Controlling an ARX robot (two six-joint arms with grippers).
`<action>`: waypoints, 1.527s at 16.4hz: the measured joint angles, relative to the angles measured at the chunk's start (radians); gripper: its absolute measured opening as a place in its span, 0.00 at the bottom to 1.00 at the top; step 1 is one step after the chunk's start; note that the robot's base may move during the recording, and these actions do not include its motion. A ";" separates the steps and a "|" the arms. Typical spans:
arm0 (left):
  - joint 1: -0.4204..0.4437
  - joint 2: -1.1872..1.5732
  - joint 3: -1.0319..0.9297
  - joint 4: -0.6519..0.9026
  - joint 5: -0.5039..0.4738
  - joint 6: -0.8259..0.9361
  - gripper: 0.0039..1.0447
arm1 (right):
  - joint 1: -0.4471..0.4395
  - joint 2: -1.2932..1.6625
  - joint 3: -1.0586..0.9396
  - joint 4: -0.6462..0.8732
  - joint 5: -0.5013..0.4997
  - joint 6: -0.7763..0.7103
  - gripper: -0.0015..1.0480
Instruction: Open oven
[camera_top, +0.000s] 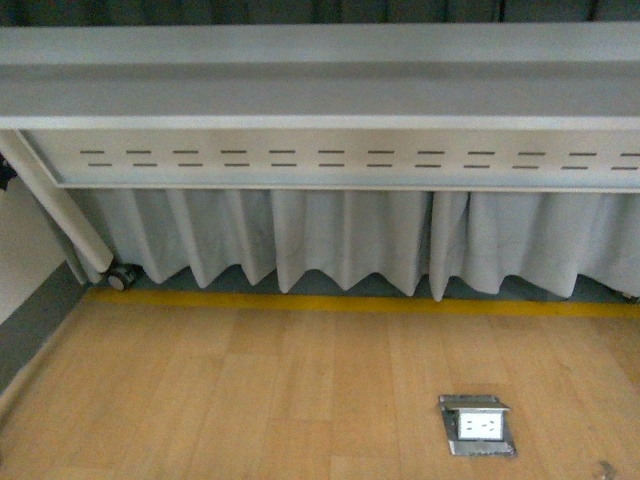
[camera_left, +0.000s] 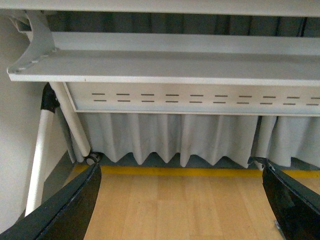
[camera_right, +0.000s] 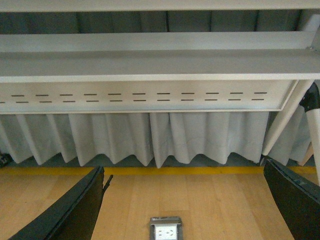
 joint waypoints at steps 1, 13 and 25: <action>0.000 0.000 0.000 -0.001 0.001 0.000 0.94 | 0.000 0.000 0.000 0.000 0.000 0.000 0.94; 0.000 0.000 0.000 -0.002 0.001 0.000 0.94 | 0.000 0.000 0.000 -0.002 0.001 0.000 0.94; 0.000 0.000 0.000 -0.002 0.001 0.000 0.94 | 0.000 0.000 0.000 -0.002 0.001 0.000 0.94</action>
